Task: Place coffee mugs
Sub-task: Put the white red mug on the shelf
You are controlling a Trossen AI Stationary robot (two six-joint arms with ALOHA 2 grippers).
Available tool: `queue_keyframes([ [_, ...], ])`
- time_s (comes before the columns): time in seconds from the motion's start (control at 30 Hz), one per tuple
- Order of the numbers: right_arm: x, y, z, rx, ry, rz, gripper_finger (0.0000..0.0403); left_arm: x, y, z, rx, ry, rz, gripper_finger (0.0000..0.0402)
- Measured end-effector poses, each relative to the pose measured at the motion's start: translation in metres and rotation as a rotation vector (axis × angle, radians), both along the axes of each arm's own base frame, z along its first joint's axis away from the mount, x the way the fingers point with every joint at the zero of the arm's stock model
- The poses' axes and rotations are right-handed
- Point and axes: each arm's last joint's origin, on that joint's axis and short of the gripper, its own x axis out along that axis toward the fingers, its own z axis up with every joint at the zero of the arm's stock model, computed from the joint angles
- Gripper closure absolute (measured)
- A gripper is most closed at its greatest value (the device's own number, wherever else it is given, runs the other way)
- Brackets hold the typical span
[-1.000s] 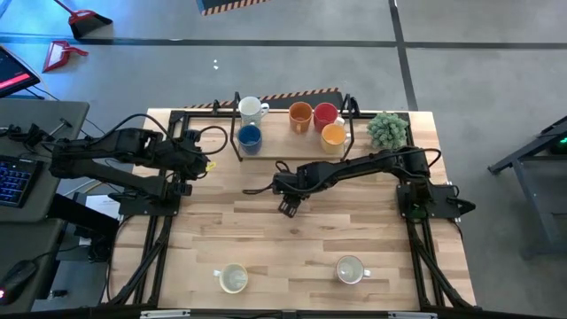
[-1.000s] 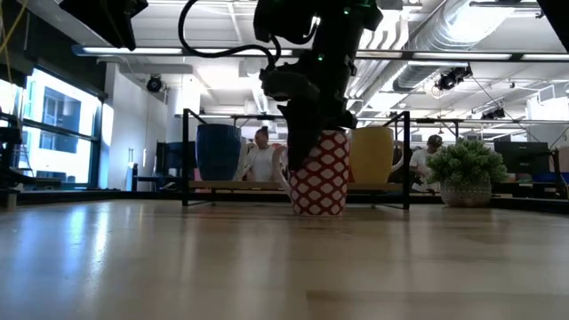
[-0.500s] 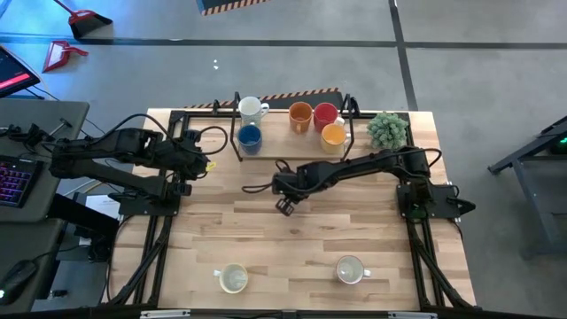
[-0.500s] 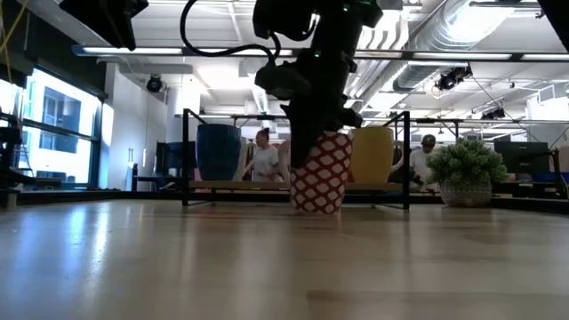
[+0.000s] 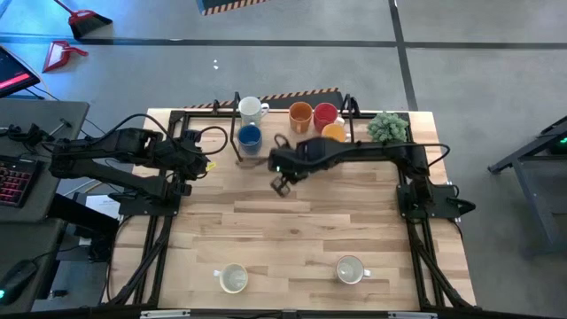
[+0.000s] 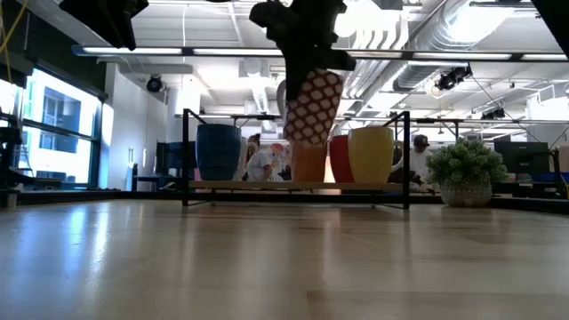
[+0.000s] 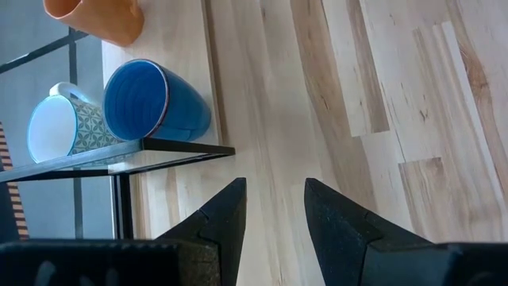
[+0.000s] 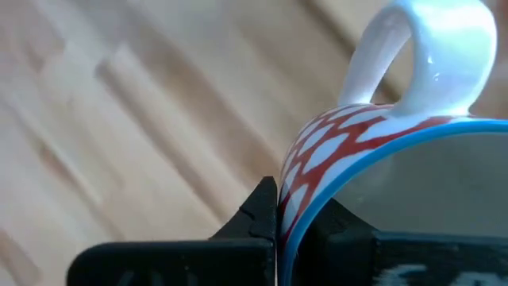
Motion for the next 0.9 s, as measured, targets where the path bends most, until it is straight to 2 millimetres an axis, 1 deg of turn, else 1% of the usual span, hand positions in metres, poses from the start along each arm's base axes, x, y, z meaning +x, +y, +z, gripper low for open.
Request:
queue_keyframes([
  [0.1,0.0,-0.017,0.011,0.007,-0.037,-0.078,0.0402,0.0,0.0,0.0,0.0,0.0,0.0,0.0282],
  [0.23,0.005,-0.033,0.011,0.025,-0.093,-0.126,0.0402,0.0,0.0,0.0,0.0,0.0,0.0,0.0282],
  [0.3,0.009,-0.036,0.007,0.029,-0.1,-0.129,0.0402,0.0,0.0,0.0,0.0,0.0,0.0,0.0282],
  [0.37,0.014,-0.04,-0.002,0.054,-0.093,-0.128,0.0402,0.0,0.0,0.0,0.003,0.001,-0.005,0.0282],
  [0.5,0.028,-0.048,-0.026,0.089,-0.073,-0.11,0.0403,0.0,0.0,0.0,0.004,0.002,-0.007,0.0282],
  [0.57,0.033,-0.053,-0.034,0.09,-0.077,-0.101,0.0403,0.0,0.0,0.0,0.005,0.002,-0.007,0.0282],
  [0.67,0.034,-0.062,-0.036,0.102,-0.088,-0.109,0.0403,0.0,0.0,0.0,0.005,0.003,-0.007,0.0282],
  [0.9,0.034,-0.088,-0.034,0.084,-0.136,-0.144,0.0403,0.0,0.0,0.0,0.005,0.003,-0.007,0.0282],
])
